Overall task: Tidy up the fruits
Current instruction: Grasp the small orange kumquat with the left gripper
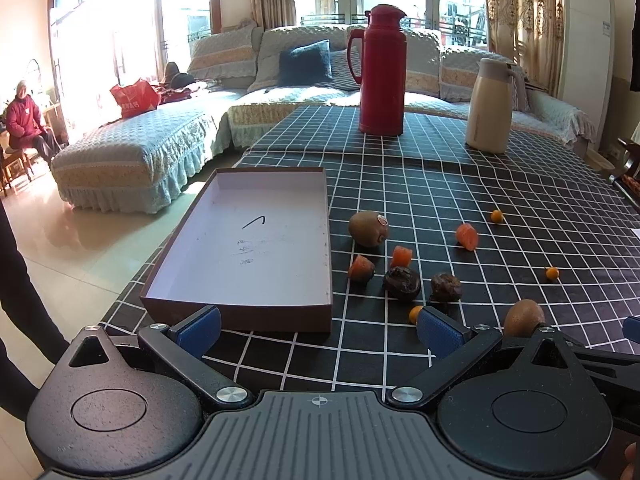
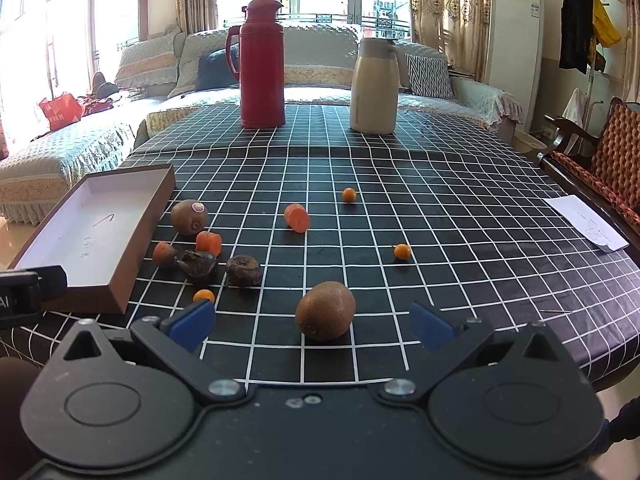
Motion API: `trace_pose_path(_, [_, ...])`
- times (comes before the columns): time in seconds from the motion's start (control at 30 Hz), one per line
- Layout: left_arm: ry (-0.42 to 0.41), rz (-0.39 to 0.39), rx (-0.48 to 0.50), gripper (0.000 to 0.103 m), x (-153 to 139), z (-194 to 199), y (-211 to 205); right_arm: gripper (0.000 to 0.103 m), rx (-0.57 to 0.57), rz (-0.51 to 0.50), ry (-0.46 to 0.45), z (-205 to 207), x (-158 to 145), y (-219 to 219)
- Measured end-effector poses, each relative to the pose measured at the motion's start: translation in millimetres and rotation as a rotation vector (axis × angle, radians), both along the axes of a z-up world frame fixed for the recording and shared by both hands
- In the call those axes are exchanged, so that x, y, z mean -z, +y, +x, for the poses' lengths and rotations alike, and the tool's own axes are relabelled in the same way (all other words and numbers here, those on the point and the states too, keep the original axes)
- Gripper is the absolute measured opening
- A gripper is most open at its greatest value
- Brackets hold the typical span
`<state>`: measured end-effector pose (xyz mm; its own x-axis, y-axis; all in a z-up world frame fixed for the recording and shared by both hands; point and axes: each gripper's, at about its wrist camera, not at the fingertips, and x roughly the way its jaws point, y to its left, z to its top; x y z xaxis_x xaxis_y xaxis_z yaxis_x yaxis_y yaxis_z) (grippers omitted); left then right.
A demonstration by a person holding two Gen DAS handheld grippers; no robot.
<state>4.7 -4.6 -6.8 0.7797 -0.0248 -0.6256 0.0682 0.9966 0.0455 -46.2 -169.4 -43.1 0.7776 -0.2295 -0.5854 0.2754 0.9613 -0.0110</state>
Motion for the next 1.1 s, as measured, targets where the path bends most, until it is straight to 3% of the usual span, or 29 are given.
trace_pose_path(0.3, [0.019,-0.003,0.021,0.103,13,7,-7,0.103,0.033,0.012,0.011,-1,9,-13])
trace_pose_path(0.57, [0.028,0.043,0.085,0.103,30,17,-29,0.103,0.094,0.002,-0.002,-5,16,-33])
trace_pose_path(0.7, [0.007,0.072,0.123,0.103,42,23,-45,0.103,0.132,0.020,-0.013,-8,19,-47])
trace_pose_path(0.93, [-0.031,0.050,0.215,0.103,66,47,-78,0.103,0.179,0.038,-0.022,-11,28,-67])
trace_pose_path(1.1, [-0.106,0.090,0.247,0.103,81,54,-98,0.103,0.193,0.095,-0.004,-8,35,-80])
